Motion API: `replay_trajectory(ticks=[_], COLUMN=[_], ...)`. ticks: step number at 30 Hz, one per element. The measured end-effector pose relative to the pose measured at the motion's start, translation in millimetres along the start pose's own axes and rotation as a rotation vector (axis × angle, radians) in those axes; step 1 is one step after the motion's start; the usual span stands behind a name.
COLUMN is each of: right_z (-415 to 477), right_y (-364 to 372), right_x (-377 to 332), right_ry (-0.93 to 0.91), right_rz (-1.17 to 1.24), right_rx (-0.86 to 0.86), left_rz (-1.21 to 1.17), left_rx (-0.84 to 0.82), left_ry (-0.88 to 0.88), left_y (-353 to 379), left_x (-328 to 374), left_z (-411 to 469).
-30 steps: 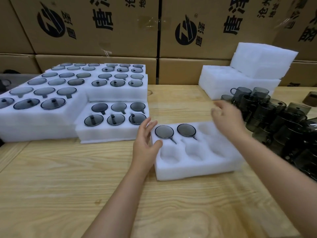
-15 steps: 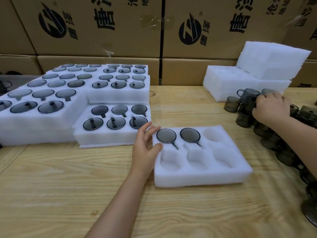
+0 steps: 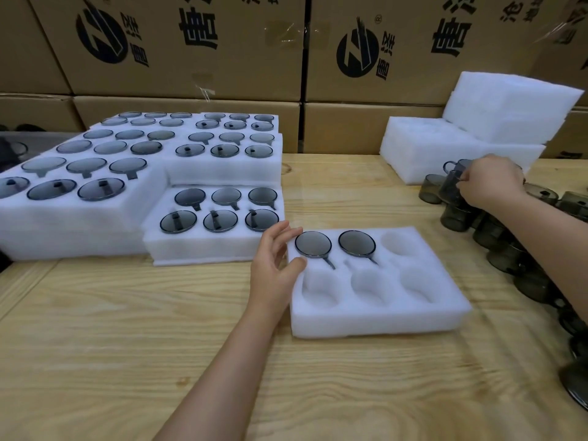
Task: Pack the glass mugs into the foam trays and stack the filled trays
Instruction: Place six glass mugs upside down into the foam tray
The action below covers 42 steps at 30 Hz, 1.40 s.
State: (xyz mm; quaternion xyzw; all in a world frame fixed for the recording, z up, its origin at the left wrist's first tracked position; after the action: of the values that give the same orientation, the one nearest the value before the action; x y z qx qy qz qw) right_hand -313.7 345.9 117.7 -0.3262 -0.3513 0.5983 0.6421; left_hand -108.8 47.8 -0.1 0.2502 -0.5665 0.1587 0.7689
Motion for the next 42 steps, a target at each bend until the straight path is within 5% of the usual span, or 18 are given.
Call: replay_trajectory(ticks=[9, 15, 29, 35, 42], right_z=[-87.7, -154.9, -188.5, -200.4, -198.6], right_y=[-60.7, -82.5, -77.6, -74.7, -69.6], right_x=[-69.4, -131.3, -144.7, -156.6, -155.6], right_ry=[0.101, -0.052, -0.127, -0.302, -0.163], right_rz=[1.119, 1.437, 1.629, 1.601, 1.568], right_rx=[-0.098, -0.262, -0.218, -0.352, -0.229], left_rz=[-0.205, -0.095, -0.214, -0.198, -0.128], left_rx=[0.052, 0.031, -0.047, -0.093, -0.217], left_ry=[-0.049, 0.144, 0.055, -0.012, -0.017], left_y=[-6.7, -4.1, -6.6, -7.0, -2.1], left_x=[5.7, 19.7, 23.6, 26.5, 29.9], left_z=[1.6, -8.1, 4.4, 3.8, 1.0])
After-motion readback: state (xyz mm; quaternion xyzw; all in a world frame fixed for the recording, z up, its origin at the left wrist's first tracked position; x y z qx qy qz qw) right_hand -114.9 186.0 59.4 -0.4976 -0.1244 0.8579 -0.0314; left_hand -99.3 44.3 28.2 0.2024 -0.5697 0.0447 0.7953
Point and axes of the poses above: each hand's wrist, its own z-axis towards the middle knuckle, its own y-axis out of the palm, x = y × z, the point moved 6 cm from there along z, towards the middle knuckle, and after that the axes turned 12 degrees about x, right-handed, at the moved point
